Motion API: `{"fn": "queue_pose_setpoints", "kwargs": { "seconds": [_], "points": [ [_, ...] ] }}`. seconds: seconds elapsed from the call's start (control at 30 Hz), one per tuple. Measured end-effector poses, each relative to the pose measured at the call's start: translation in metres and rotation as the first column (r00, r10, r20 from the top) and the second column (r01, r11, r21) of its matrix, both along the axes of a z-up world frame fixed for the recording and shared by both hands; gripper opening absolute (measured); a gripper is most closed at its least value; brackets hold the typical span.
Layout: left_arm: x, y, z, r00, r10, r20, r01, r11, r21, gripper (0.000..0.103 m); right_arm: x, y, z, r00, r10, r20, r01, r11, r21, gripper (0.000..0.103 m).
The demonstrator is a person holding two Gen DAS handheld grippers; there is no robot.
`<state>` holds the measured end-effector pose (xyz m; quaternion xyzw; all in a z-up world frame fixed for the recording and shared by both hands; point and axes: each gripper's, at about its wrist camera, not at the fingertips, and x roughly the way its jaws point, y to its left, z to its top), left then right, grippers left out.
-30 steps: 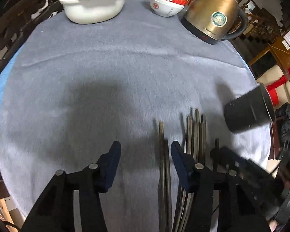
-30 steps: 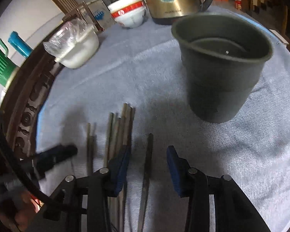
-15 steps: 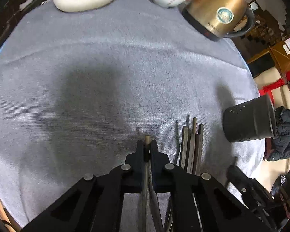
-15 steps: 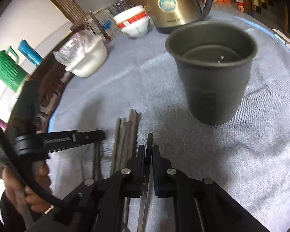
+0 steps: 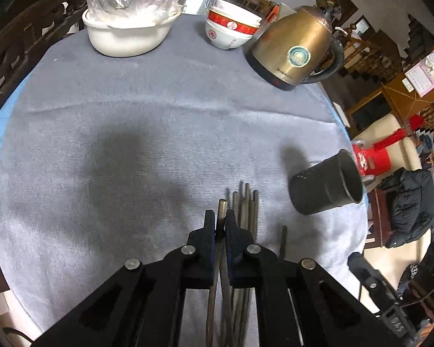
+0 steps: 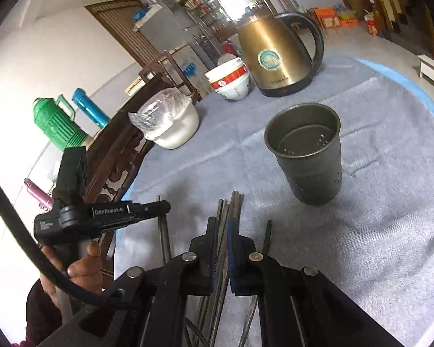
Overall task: Organize utensils
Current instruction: 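Lift both held chopsticks and carry them above the grey utensil holder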
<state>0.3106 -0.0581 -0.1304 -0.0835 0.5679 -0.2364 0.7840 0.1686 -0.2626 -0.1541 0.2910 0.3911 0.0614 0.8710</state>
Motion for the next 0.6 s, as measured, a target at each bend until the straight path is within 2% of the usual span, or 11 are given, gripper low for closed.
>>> {"fn": "queue_pose_setpoints", "kwargs": {
  "seconds": [0.13, 0.2, 0.23, 0.33, 0.37, 0.43, 0.47, 0.5, 0.6],
  "points": [
    [0.000, -0.001, 0.001, 1.000, 0.003, 0.002, -0.002, 0.999, -0.042, 0.008, -0.001, -0.011, -0.008, 0.999, -0.034, -0.039, 0.034, 0.999, -0.006, 0.010],
    [0.004, 0.002, -0.002, 1.000, 0.016, 0.005, -0.015, 0.999, -0.051, 0.008, 0.005, -0.014, -0.018, 0.995, -0.047, -0.085, 0.045, 0.999, -0.029, 0.011],
    [0.005, 0.004, -0.004, 1.000, 0.024, 0.005, -0.024, 0.999, -0.048, 0.009, 0.009, -0.015, -0.025, 0.993, -0.045, -0.113, 0.042, 0.999, -0.033, 0.016],
    [0.011, 0.014, -0.016, 0.999, 0.044, -0.019, -0.044, 0.998, -0.038, 0.009, 0.020, -0.010, -0.045, 0.984, -0.024, -0.175, 0.019, 0.999, -0.029, 0.047],
    [0.011, 0.017, -0.020, 0.999, 0.049, -0.024, -0.050, 0.999, -0.023, 0.009, 0.023, -0.007, -0.052, 0.984, -0.015, -0.179, 0.012, 1.000, -0.013, 0.061],
    [0.010, 0.021, -0.029, 0.998, 0.051, -0.036, -0.050, 0.999, 0.018, 0.009, 0.025, -0.002, -0.058, 0.982, -0.009, -0.188, 0.004, 1.000, -0.024, 0.057],
    [0.007, 0.023, -0.035, 0.998, 0.043, -0.046, -0.041, 0.998, 0.045, 0.009, 0.029, 0.004, -0.064, 0.975, -0.008, -0.221, -0.006, 0.998, -0.063, 0.043],
    [0.004, 0.024, -0.040, 0.998, 0.033, -0.054, -0.030, 0.997, 0.064, 0.009, 0.030, 0.007, -0.070, 0.967, -0.005, -0.255, -0.016, 0.996, -0.083, 0.035],
    [0.000, 0.027, -0.055, 0.994, 0.035, -0.101, -0.027, 0.997, 0.078, 0.009, 0.033, 0.012, -0.082, 0.954, 0.014, -0.299, -0.031, 0.998, -0.053, 0.032]
  ]
}}
